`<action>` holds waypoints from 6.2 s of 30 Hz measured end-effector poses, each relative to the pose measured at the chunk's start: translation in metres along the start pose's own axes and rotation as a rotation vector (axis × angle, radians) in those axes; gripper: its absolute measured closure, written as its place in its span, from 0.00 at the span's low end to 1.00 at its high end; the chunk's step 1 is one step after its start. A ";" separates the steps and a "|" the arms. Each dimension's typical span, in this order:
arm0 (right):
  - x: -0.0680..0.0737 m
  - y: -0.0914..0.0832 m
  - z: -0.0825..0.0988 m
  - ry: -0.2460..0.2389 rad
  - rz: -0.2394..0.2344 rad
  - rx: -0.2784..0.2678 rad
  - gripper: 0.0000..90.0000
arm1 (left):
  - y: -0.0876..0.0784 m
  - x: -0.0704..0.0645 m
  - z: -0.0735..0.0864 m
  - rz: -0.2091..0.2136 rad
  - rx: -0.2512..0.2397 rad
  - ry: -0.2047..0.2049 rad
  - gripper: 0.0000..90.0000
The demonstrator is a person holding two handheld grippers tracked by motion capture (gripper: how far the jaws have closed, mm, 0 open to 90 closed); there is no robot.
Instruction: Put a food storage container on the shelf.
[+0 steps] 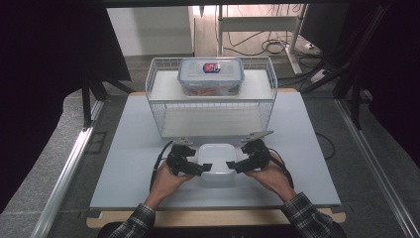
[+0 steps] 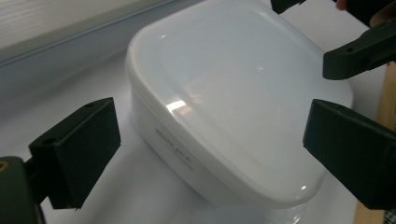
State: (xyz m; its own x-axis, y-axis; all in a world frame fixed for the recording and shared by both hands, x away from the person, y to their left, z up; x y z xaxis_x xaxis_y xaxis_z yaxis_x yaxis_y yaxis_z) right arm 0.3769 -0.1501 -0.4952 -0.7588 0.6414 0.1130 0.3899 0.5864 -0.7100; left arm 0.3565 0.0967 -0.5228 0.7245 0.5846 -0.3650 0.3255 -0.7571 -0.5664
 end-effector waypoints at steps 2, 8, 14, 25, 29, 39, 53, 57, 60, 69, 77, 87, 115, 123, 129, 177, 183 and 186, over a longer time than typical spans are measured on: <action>0.000 0.000 0.000 0.008 -0.016 0.005 0.20 | 0.000 -0.001 0.001 0.038 0.003 0.001 0.13; 0.006 -0.002 0.009 0.071 -0.130 0.048 0.28 | -0.009 -0.011 0.007 0.052 0.060 0.021 0.22; 0.010 -0.018 0.012 0.107 -0.081 0.021 0.58 | -0.025 -0.013 0.010 0.033 0.033 -0.012 0.56; 0.010 -0.029 0.012 0.174 -0.083 0.009 0.87 | -0.036 -0.008 0.010 -0.014 -0.070 -0.124 0.85; 0.009 -0.028 0.011 0.187 -0.092 -0.005 0.87 | -0.036 -0.009 0.012 -0.018 -0.072 -0.135 0.85; 0.008 -0.022 0.015 0.241 -0.056 -0.088 0.87 | -0.036 -0.013 0.015 -0.055 -0.092 -0.147 0.87; 0.009 -0.034 0.006 0.208 -0.027 -0.171 0.87 | -0.044 -0.021 0.003 -0.076 -0.152 -0.128 0.88; 0.010 -0.040 -0.001 0.192 -0.026 -0.194 0.87 | -0.050 -0.022 -0.002 -0.077 -0.162 -0.122 0.88; 0.011 -0.046 -0.010 0.175 -0.030 -0.223 0.87 | -0.056 -0.023 -0.010 -0.083 -0.177 -0.111 0.88; 0.011 -0.062 -0.036 0.152 -0.027 -0.262 0.88 | -0.073 -0.026 -0.034 -0.095 -0.200 -0.071 0.87; 0.012 -0.079 -0.065 0.116 -0.017 -0.302 0.88 | -0.094 -0.030 -0.064 -0.115 -0.238 -0.034 0.87; 0.011 -0.094 -0.095 0.091 -0.011 -0.340 0.88 | -0.114 -0.033 -0.092 -0.136 -0.262 -0.002 0.87; 0.004 -0.135 -0.182 0.069 0.001 -0.431 0.88 | -0.167 -0.034 -0.179 -0.178 -0.328 0.066 0.87; -0.008 -0.134 -0.205 0.102 -0.001 -0.434 0.87 | -0.171 -0.020 -0.202 -0.155 -0.337 0.051 0.87; -0.016 -0.131 -0.213 0.117 0.010 -0.423 0.87 | -0.168 -0.013 -0.211 -0.152 -0.330 0.033 0.87; -0.043 -0.113 -0.246 0.132 0.110 -0.403 0.68 | -0.140 0.027 -0.255 -0.252 -0.362 -0.058 0.43; -0.046 -0.102 -0.241 0.139 0.117 -0.372 0.68 | -0.138 0.026 -0.259 -0.269 -0.356 -0.042 0.43; -0.046 -0.100 -0.240 0.131 0.107 -0.375 0.68 | -0.140 0.024 -0.260 -0.289 -0.348 -0.013 0.44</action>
State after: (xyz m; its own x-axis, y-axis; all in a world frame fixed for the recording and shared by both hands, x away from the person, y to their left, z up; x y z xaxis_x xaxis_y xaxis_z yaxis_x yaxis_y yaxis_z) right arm 0.4975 -0.1196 -0.2626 -0.6401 0.7521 0.1569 0.6447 0.6369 -0.4226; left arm 0.4861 0.1407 -0.2603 0.5674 0.7881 -0.2388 0.6994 -0.6143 -0.3654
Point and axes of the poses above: each handheld gripper's, and its own axes: y roughly forward along the jaws, z roughly out of its underside, x roughly to its left, the point moved 2 cm from there along y, roughly forward along the jaws, and after that the axes turned 3 degrees about z, right-handed, at the moved point
